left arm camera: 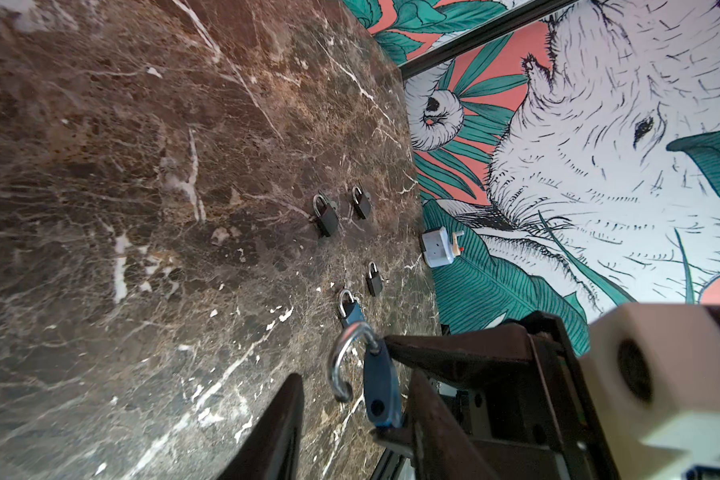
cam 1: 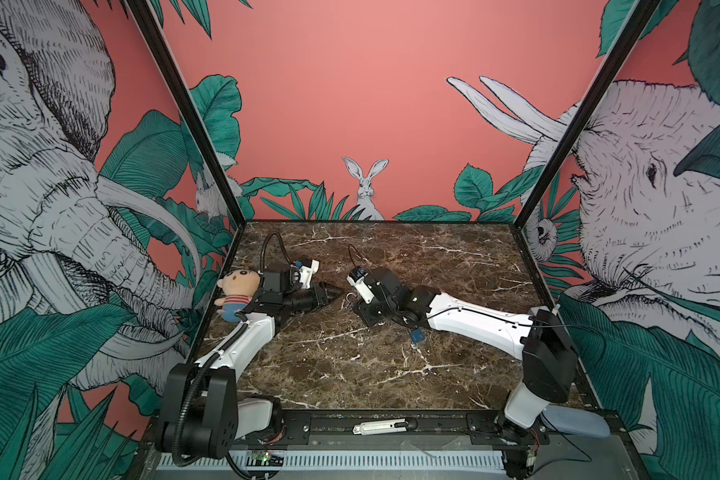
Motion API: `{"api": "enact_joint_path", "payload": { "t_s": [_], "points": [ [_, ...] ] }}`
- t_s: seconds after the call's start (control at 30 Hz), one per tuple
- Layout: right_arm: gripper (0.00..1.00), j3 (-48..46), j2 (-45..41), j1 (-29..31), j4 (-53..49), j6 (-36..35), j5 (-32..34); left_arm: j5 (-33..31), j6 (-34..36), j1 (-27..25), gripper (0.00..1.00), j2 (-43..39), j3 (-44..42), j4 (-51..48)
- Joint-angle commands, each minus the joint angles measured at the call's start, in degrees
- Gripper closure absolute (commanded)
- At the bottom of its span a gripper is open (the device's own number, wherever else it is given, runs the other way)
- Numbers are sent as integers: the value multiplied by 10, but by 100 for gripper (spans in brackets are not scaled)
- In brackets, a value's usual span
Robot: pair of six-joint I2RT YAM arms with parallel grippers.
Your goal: Lock with the key
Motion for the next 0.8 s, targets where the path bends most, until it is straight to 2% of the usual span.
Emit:
{"api": "enact_joint_path", "payload": {
  "t_s": [0.0, 0.77],
  "points": [
    [92, -7, -22, -2, 21, 12, -9, 15, -21, -15, 57, 6, 4, 52],
    [92, 1, -21, -3, 21, 15, -22, 17, -16, -33, 60, 43, -1, 68]
  ]
}}
